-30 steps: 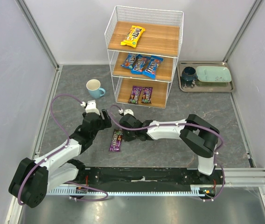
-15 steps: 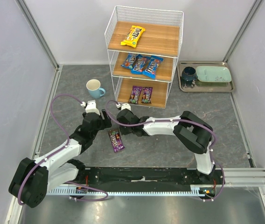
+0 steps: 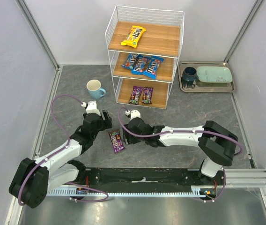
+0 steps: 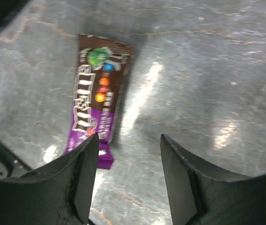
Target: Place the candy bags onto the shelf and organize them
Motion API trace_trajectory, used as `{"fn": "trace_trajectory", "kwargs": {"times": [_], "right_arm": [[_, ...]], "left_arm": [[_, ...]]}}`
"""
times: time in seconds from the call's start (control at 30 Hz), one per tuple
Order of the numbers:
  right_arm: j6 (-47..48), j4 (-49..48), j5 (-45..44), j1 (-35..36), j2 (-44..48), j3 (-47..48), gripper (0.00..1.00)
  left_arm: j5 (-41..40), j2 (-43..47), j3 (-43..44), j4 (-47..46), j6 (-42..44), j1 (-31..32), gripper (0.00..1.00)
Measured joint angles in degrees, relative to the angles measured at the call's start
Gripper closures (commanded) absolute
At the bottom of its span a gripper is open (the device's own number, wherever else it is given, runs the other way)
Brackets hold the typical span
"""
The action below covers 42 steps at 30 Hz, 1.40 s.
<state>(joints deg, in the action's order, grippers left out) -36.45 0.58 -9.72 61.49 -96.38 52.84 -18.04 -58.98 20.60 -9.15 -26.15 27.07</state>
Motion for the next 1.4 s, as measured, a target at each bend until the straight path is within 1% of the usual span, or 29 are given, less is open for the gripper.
{"fn": "trace_trajectory", "kwargs": {"times": [0.13, 0.3, 0.63, 0.73, 0.83, 0.87, 0.93, 0.97, 1.13, 1.27, 1.33, 1.4], "right_arm": [[-1.6, -2.1, 0.6, 2.3, 0.7, 0.0, 0.37], [-3.3, -3.8, 0.8, 3.5, 0.5, 0.0, 0.41], [-4.3, -4.9, 1.5, 4.6, -4.9, 0.0, 0.47], [-4.5, -5.2, 2.0, 4.7, -5.4, 0.0, 0.51], [-4.5, -6.2, 2.4, 4.7, -5.8, 0.1, 0.62], [-4.6, -6.3, 2.4, 4.7, -5.8, 0.1, 0.69], [-4.7, -6.7, 2.6, 4.8, -5.9, 0.1, 0.75], [-4.9, -7.0, 2.7, 4.8, -6.1, 0.1, 0.82], [-5.2, -8.7, 3.9, 4.8, -6.7, 0.1, 1.00], [-4.0, -6.6, 3.2, 4.8, -4.9, 0.2, 1.00], [-2.6, -2.6, 2.2, 4.9, -2.3, 0.6, 1.00], [-0.6, 3.7, 0.0, 4.9, 2.2, 2.1, 1.00]], "left_arm": [[0.1, 0.0, 0.0, 0.0, 0.0, 0.0, 0.19], [0.1, 0.0, 0.0, 0.0, 0.0, 0.0, 0.19], [0.1, 0.0, 0.0, 0.0, 0.0, 0.0, 0.19], [0.1, 0.0, 0.0, 0.0, 0.0, 0.0, 0.19], [0.1, 0.0, 0.0, 0.0, 0.0, 0.0, 0.19], [0.1, 0.0, 0.0, 0.0, 0.0, 0.0, 0.19], [0.1, 0.0, 0.0, 0.0, 0.0, 0.0, 0.19], [0.1, 0.0, 0.0, 0.0, 0.0, 0.0, 0.19], [0.1, 0.0, 0.0, 0.0, 0.0, 0.0, 0.19], [0.1, 0.0, 0.0, 0.0, 0.0, 0.0, 0.19], [0.1, 0.0, 0.0, 0.0, 0.0, 0.0, 0.19], [0.1, 0.0, 0.0, 0.0, 0.0, -0.1, 0.19]]}}
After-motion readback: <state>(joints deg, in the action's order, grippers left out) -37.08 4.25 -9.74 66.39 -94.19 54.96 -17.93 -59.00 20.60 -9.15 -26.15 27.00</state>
